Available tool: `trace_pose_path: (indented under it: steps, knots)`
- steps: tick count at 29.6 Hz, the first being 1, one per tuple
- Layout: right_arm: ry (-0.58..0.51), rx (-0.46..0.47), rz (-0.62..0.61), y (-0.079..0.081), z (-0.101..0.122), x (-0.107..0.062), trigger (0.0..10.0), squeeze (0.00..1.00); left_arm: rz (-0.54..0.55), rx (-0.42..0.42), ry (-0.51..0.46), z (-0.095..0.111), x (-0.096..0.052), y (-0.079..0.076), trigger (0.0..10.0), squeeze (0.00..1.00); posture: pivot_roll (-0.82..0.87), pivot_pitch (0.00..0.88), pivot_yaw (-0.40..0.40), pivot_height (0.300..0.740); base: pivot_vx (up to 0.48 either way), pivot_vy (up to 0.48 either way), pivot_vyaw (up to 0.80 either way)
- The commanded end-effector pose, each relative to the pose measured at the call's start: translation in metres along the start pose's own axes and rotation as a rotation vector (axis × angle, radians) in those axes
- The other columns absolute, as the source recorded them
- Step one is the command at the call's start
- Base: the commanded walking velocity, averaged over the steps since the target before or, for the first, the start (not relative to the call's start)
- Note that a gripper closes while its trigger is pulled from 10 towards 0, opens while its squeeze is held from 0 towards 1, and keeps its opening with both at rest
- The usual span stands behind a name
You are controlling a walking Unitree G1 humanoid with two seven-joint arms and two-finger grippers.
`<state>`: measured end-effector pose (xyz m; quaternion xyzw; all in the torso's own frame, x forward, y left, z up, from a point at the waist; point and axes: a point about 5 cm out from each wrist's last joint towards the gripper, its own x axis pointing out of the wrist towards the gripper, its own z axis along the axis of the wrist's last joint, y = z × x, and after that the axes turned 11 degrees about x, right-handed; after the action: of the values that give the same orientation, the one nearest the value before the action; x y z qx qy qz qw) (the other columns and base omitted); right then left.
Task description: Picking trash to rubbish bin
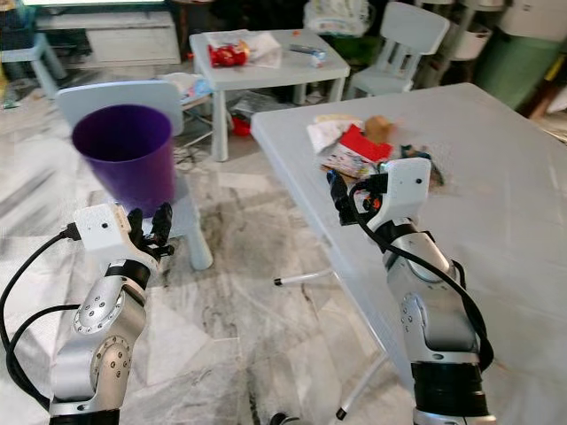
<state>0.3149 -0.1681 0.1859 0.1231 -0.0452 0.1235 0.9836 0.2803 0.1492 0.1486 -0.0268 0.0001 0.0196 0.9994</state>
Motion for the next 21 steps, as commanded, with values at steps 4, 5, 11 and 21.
trace_pose_path:
  steps: [4, 5, 11, 21]
  knots:
    - [-0.001, -0.007, -0.008, -0.0018, 0.0018, -0.001, 10.0, 0.83, 0.003, -0.008, 0.02, -0.0026, -0.0002, -0.0001, 10.0, 0.0, 0.03, 0.11, -0.099, 0.74, 0.0, 0.48, 0.0]
    - [-0.001, -0.008, -0.009, -0.0018, 0.0018, -0.0009, 10.0, 0.83, 0.004, -0.008, 0.02, -0.0026, 0.0, 0.0, 10.0, 0.0, 0.03, 0.11, -0.099, 0.74, 0.0, 0.48, 0.0]
    - [0.0, -0.01, -0.008, -0.0019, 0.0017, -0.0002, 10.0, 0.83, 0.008, -0.004, 0.024, -0.0026, 0.0008, 0.0007, 10.0, 0.0, 0.03, 0.108, -0.1, 0.74, 0.0, 0.48, 0.0]
    - [-0.003, -0.012, -0.003, -0.0012, 0.0019, 0.0016, 10.0, 0.0, -0.006, 0.007, -0.003, 0.0002, 0.0022, -0.0003, 10.0, 0.0, 0.04, 0.099, -0.098, 0.74, 0.0, 0.23, 0.0]
